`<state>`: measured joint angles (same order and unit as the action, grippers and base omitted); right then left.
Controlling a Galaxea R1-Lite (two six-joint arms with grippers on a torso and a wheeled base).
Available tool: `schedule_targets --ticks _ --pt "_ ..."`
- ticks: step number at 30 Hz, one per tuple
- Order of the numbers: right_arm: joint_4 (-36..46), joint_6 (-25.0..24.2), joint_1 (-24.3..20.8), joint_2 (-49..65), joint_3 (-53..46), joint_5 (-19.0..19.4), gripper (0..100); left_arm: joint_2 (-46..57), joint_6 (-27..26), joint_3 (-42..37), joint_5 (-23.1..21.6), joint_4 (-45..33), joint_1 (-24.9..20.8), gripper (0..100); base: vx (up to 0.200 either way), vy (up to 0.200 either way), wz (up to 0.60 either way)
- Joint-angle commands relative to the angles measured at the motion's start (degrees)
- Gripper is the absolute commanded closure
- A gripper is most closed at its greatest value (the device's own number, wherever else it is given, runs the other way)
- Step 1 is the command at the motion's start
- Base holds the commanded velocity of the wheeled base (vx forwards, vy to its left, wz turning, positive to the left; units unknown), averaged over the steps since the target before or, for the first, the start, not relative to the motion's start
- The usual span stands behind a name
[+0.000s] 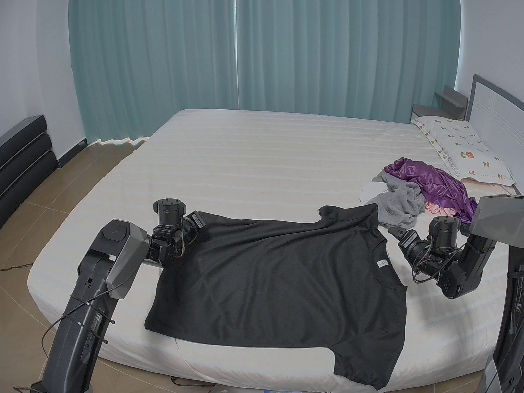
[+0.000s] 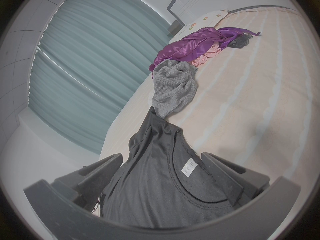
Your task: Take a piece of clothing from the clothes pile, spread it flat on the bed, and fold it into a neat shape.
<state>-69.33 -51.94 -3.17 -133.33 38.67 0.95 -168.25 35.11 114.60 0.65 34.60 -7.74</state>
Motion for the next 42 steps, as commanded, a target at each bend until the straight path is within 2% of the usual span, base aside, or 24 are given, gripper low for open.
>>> schedule_targets --ticks 1,9,32,42 --pt "0.0 0.0 0.3 -0.1 -0.3 0.0 0 -0.1 0.0 0.0 1.6 1.4 0.4 100 0.000 0.000 0.00" --pt "-0.1 -0.1 0.6 -0.3 -0.3 0.0 0 -0.1 0.0 0.0 5.2 3.5 1.5 100 0.000 0.000 0.00" --pt "-0.5 -0.2 0.7 -0.4 -1.1 0.0 0 0.2 -0.1 0.0 5.9 4.7 4.9 100 0.000 0.000 0.00" --pt "-0.5 -0.2 0.6 -0.4 -1.4 0.0 0 0.2 -0.1 0.0 5.8 4.7 4.8 100 0.000 0.000 0.00"
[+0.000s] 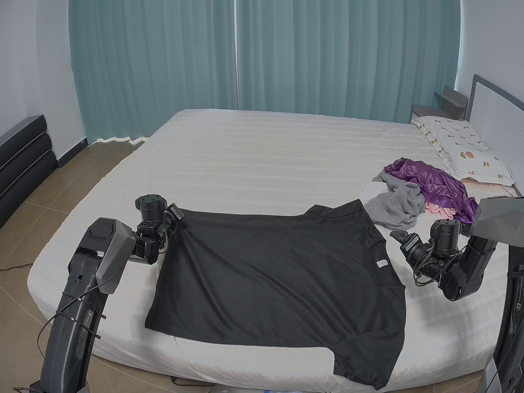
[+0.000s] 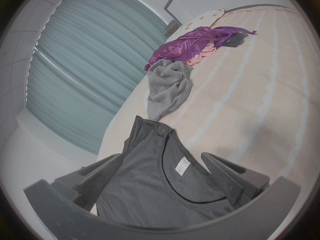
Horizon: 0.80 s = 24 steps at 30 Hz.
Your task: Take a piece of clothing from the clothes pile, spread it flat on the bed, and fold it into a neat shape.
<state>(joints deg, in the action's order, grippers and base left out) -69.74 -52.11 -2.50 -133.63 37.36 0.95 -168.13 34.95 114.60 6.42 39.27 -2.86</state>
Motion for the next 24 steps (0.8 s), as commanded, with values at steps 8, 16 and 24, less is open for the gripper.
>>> schedule_targets --ticks 8,16,24 --pt "-1.1 0.3 -0.8 0.4 -2.4 0.0 0 0.3 0.1 0.0 0.3 -0.1 -0.4 0 0.000 0.000 0.00" --pt "-5.0 0.6 -2.2 3.3 -11.2 0.5 0 16.0 6.4 -19.7 3.7 2.2 -0.3 0 0.000 0.000 0.00" --pt "-5.1 0.6 -2.2 10.1 -22.2 3.3 0 35.9 8.9 -58.0 -4.3 16.3 -1.9 0 0.000 0.000 0.00"
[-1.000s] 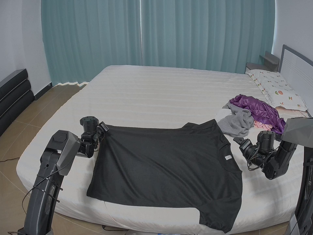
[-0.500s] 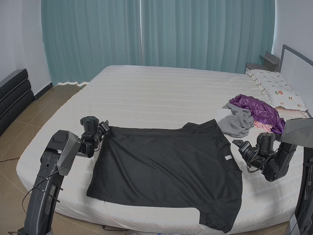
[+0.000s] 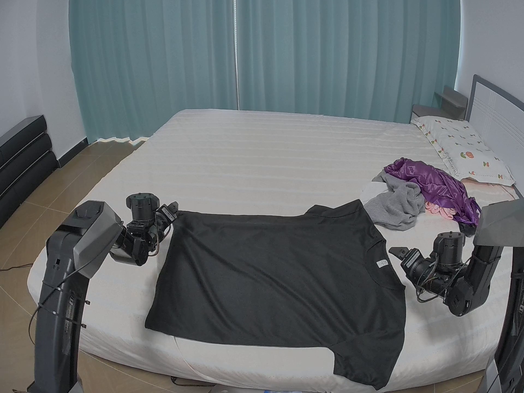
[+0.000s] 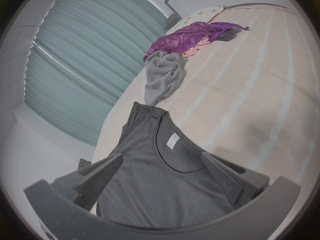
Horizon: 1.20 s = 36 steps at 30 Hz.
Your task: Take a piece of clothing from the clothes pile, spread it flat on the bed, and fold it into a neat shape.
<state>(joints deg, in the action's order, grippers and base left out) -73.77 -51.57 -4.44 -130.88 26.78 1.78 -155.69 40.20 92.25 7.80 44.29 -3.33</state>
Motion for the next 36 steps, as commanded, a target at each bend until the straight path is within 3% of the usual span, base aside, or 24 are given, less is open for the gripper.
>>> schedule_targets --ticks 1,5,13,22,28,36 --pt "-1.0 0.0 -0.5 8.0 -12.5 3.0 0 24.9 3.9 -38.5 -6.0 11.3 -2.0 0 0.000 0.000 0.00" --pt "-1.1 0.0 -1.1 9.5 -16.0 4.1 0 30.3 7.3 -49.6 -6.0 11.8 -4.7 0 0.000 0.000 0.00" --pt "-5.4 -0.4 -1.9 8.4 -21.3 5.9 0 34.8 13.1 -62.1 -6.2 12.2 -7.4 0 -0.025 0.000 0.00" --pt "-10.2 -0.4 -2.2 6.3 -25.5 7.8 0 33.0 13.3 -67.2 -6.4 17.4 -8.5 0 -0.200 0.000 0.00" --pt "-14.8 -0.4 -3.2 3.1 -26.8 7.8 0 32.6 14.1 -69.0 -6.4 17.4 -8.6 0 0.000 0.000 0.00" --pt "-15.0 -0.6 -3.6 2.6 -26.8 7.8 0 32.5 15.5 -69.2 -7.2 17.6 -9.3 0 0.000 0.000 0.00"
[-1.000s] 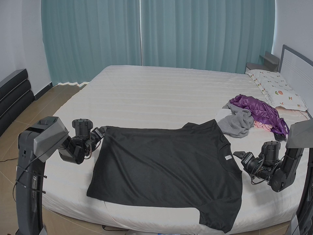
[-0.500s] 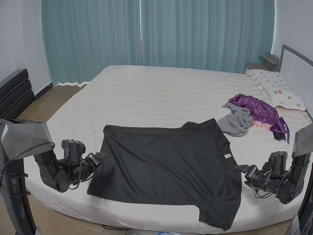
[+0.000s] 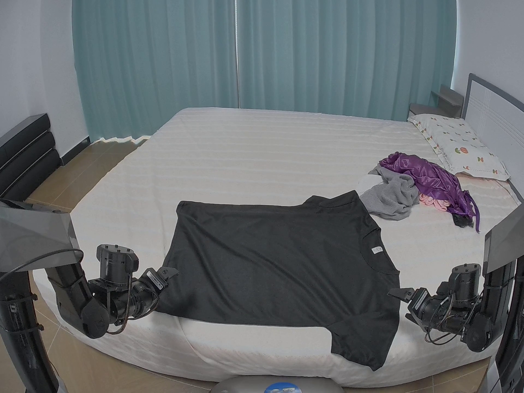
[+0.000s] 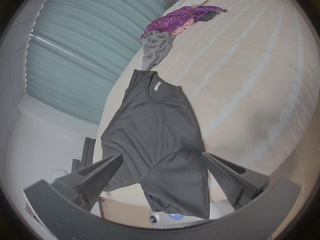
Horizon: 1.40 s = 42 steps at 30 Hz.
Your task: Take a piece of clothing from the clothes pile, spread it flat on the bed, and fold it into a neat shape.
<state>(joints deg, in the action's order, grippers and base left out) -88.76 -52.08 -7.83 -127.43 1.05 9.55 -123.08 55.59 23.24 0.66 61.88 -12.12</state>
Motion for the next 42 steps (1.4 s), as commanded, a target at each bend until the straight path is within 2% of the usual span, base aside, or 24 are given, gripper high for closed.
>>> schedule_targets --ticks 1,10,18,24,29,42 --pt "0.0 0.0 -0.2 -0.9 -1.0 0.0 0 -0.1 0.3 -0.2 0.0 0.0 -0.6 0 0.000 0.000 0.00" --pt "0.0 0.0 -0.1 -1.1 -1.0 -0.1 0 0.3 1.2 -0.5 0.4 0.0 -1.2 0 0.000 -0.200 0.00" --pt "0.0 0.0 -0.1 -1.3 -1.0 0.0 0 0.2 0.6 -6.3 0.9 1.1 -1.3 0 0.000 0.000 0.00" --pt "0.0 0.1 -0.1 -1.9 -1.0 -0.1 0 -1.7 -0.6 -10.9 1.3 7.2 -0.7 0 0.000 0.000 0.00" --pt "0.0 0.0 0.0 -2.0 -1.0 -0.1 0 -7.1 -6.1 -13.0 2.7 11.0 2.4 0 0.000 0.000 0.00" --pt "0.0 0.0 -0.1 -2.0 -1.0 -0.1 0 -11.0 -9.7 -10.0 6.2 13.0 5.8 0 0.000 0.000 0.00"
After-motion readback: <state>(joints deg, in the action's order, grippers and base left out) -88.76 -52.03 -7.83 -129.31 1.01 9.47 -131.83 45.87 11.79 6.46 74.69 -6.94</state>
